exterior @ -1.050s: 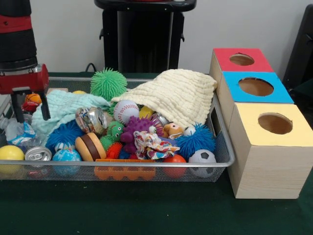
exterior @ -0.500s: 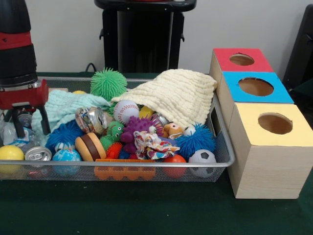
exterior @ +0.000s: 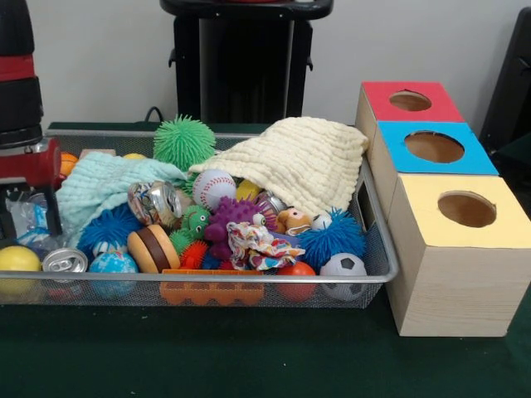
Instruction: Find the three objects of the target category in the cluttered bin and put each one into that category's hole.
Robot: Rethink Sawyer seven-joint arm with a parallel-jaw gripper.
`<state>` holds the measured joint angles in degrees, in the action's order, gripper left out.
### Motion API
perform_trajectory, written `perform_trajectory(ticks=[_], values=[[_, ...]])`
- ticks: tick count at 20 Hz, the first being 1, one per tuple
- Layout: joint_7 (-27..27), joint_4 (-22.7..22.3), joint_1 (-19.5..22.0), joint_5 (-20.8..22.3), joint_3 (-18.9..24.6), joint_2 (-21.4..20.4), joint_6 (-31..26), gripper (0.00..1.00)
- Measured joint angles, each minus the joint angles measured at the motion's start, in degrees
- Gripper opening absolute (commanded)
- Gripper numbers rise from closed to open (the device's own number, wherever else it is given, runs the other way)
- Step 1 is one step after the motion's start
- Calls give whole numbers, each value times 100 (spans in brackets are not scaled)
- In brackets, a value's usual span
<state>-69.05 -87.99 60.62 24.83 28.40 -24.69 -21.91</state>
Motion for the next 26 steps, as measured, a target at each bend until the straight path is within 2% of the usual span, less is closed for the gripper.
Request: perform_trajectory(ticks=[8, 16, 26], values=[[0, 258, 8, 5, 7, 174, -152, 100], [0, 747, 11, 12, 8, 373, -708, 100], [0, 1110, 9, 28, 110, 569, -1300, 100]])
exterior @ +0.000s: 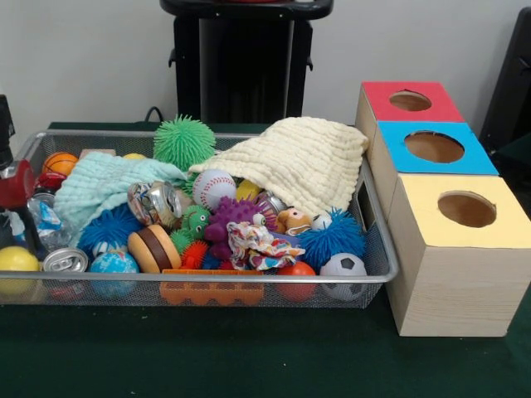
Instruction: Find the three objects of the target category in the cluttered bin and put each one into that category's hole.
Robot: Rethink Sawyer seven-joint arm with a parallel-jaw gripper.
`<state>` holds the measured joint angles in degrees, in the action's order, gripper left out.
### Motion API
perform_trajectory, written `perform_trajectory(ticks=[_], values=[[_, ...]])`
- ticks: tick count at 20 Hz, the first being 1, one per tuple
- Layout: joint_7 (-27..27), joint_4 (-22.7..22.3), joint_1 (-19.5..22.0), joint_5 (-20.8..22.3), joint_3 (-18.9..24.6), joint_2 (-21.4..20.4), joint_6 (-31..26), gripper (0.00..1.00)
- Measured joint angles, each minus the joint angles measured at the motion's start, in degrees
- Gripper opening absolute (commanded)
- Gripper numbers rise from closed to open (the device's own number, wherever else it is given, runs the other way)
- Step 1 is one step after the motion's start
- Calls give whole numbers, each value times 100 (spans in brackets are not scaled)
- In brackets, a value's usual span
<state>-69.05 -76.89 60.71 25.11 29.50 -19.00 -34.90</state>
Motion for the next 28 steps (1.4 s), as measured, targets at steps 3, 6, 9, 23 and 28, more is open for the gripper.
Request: perform_trajectory(ticks=[3, 6, 9, 23, 28], values=[[0, 38, -2, 10, 22, 3, -123, 100], [0, 12, -1, 21, 30, -17, -175, 100], [0, -98, 1, 29, 30, -100, -175, 100], [0, -921, 122, 148, 23, -658, -175, 100], [0, -927, 124, 222, 24, -642, -174, 100]])
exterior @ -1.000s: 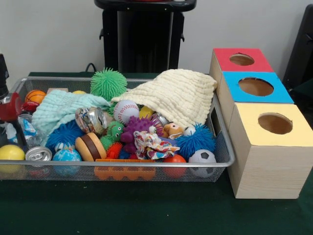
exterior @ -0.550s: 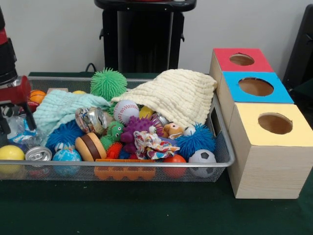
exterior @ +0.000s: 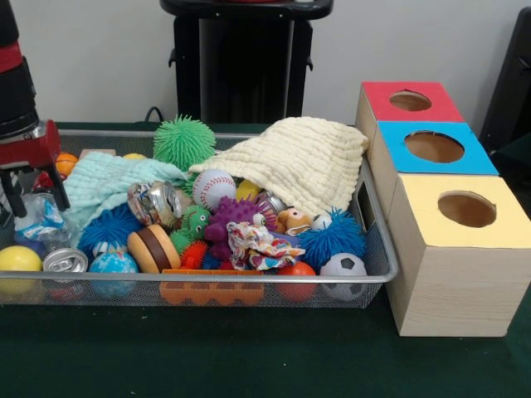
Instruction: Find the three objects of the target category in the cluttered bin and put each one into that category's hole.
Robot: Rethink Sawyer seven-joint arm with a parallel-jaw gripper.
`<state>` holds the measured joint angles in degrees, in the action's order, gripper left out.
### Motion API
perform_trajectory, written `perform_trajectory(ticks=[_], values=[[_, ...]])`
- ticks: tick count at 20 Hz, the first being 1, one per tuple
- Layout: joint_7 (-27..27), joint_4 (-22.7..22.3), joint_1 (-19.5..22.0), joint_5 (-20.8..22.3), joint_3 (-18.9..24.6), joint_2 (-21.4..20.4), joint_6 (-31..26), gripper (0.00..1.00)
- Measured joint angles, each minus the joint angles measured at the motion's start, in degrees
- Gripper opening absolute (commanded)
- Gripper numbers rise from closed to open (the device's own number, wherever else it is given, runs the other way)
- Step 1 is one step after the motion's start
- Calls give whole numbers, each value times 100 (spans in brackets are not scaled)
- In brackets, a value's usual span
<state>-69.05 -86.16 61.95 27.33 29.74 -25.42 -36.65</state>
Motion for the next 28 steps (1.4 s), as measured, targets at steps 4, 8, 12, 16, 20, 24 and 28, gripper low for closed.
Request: perform_trajectory(ticks=[4, 8, 12, 16, 20, 24, 28], values=[[0, 0, 14, 40, 1, 18, 1, 100], [0, -2, 33, 108, -1, 50, 0, 100], [0, -5, 43, 188, -1, 72, 0, 100], [0, -6, 44, 313, -1, 81, 0, 100], [0, -10, 49, 370, 0, 92, -2, 0], [0, -39, 51, 372, 9, 121, 1, 0], [0, -41, 52, 372, 16, 137, 1, 0]])
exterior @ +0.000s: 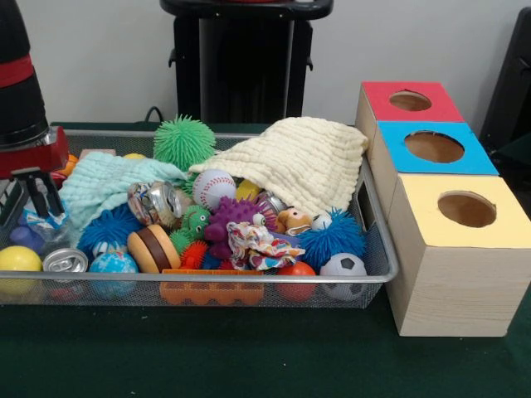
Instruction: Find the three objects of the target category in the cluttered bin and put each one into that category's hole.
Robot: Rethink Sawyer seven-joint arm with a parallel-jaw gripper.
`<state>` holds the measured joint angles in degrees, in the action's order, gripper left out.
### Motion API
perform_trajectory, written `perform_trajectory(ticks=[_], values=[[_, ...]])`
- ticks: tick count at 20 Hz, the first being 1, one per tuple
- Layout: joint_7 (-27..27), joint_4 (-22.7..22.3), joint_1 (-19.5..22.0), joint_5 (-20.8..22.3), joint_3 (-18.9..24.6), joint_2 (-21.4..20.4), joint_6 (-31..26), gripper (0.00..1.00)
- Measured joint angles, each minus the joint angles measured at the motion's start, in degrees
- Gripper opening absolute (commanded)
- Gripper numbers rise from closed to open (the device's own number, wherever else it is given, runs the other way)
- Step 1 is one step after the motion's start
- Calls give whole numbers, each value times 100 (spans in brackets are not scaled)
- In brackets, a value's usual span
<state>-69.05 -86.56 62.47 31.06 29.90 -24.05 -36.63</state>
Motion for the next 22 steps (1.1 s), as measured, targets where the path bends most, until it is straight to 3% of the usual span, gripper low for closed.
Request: perform_trajectory(ticks=[22], values=[[0, -103, 1, 20, -19, -118, -2, 0]])
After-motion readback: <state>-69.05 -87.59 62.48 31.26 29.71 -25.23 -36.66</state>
